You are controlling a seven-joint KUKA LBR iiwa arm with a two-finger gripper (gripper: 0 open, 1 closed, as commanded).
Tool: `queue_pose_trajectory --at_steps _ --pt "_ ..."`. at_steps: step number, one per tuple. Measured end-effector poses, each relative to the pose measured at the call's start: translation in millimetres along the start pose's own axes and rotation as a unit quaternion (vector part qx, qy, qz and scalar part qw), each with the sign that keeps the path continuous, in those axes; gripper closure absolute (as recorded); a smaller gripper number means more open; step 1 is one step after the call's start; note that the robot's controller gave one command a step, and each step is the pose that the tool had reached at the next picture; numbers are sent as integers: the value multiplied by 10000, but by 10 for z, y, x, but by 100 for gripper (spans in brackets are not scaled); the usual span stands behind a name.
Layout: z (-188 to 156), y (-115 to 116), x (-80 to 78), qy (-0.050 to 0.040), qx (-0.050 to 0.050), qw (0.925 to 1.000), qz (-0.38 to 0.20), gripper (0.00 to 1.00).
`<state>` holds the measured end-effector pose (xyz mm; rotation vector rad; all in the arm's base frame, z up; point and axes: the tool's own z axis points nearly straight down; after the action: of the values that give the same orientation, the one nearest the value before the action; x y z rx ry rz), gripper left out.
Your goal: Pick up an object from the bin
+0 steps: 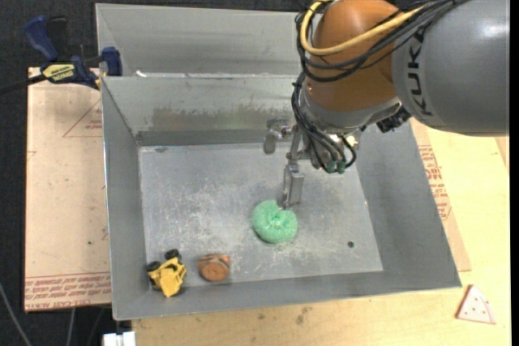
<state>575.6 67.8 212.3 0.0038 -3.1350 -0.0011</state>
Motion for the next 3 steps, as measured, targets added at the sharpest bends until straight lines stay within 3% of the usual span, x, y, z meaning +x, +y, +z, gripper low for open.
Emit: queue_pose_trajectory --at_steps 1,2,3 --pt "-48 -3 -12 -38 -3 10000 7 0" --pt "256 -28 192 -75 -2 9996 -282 0" --pt "859 -147 390 -59 -2 9988 -490 0"
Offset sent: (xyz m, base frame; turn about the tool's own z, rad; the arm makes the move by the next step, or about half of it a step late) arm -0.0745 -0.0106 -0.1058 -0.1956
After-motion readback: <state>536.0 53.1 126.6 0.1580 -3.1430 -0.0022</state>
